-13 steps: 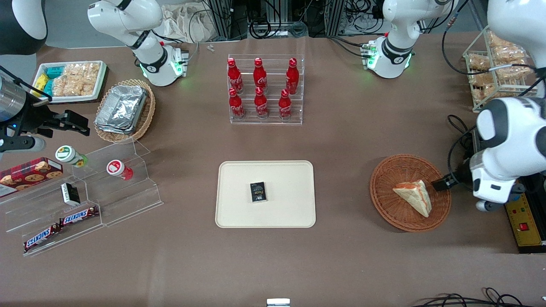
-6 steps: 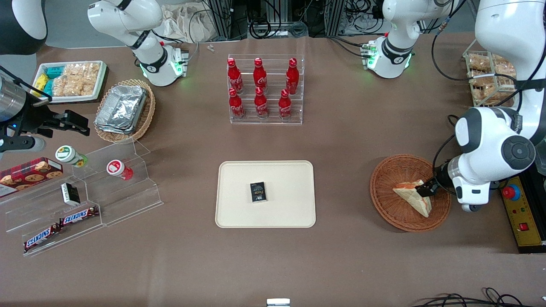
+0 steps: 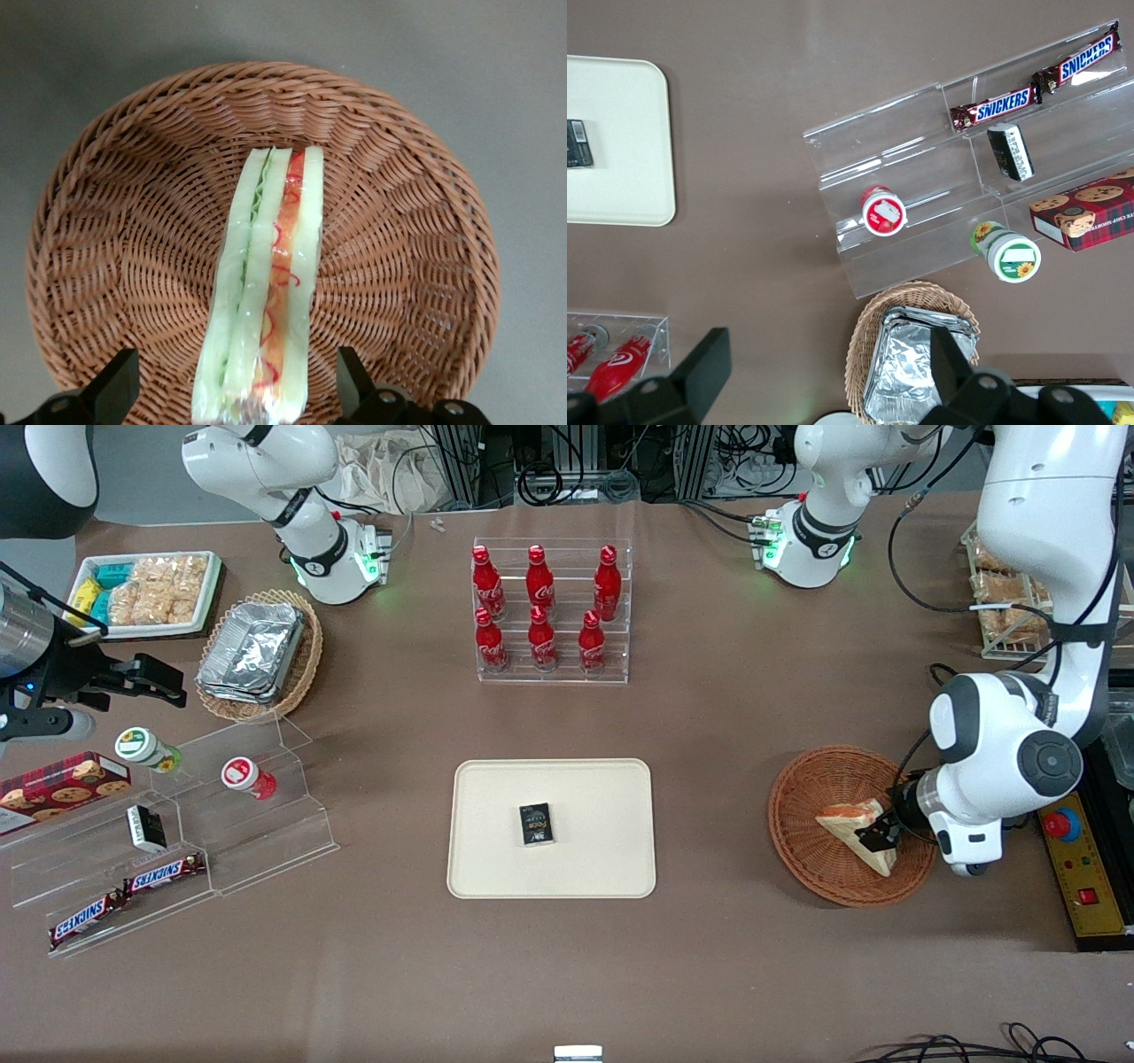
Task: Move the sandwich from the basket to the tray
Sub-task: 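Lower the left gripper and close it on the sandwich wedge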
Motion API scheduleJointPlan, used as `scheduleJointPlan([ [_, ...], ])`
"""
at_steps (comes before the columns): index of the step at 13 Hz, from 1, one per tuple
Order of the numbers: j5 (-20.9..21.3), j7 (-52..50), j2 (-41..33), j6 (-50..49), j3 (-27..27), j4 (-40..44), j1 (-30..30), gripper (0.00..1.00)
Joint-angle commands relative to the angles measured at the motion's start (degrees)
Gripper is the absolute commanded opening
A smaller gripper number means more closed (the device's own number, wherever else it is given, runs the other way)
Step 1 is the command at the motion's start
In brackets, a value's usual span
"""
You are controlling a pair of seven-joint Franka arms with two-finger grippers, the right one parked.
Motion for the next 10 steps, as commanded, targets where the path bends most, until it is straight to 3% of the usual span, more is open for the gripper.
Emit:
scheduleJointPlan([
  [1, 0.4, -2.8, 1.2, 0.8, 0.0, 0.4, 0.0, 1.0],
  [4, 0.4, -5.2, 3.3, 2.2, -0.1, 0.3, 0.0, 1.0],
  [5, 0.4, -5.4, 3.4, 2.2, -0.1, 0.3, -0.2, 0.9],
  [6, 0.4, -6.6, 3.4, 2.2, -0.2, 0.6, -0.3, 0.57],
  [8, 0.6, -8.3, 3.8, 1.7, -0.2, 2.4, -1.7, 0.1],
  [9, 0.6, -8.4, 3.5, 1.4, -0.2, 3.1, -1.8, 0.0],
  [10, 0.6, -8.3, 3.0, 0.4, -0.3, 4.5, -1.8, 0.0],
])
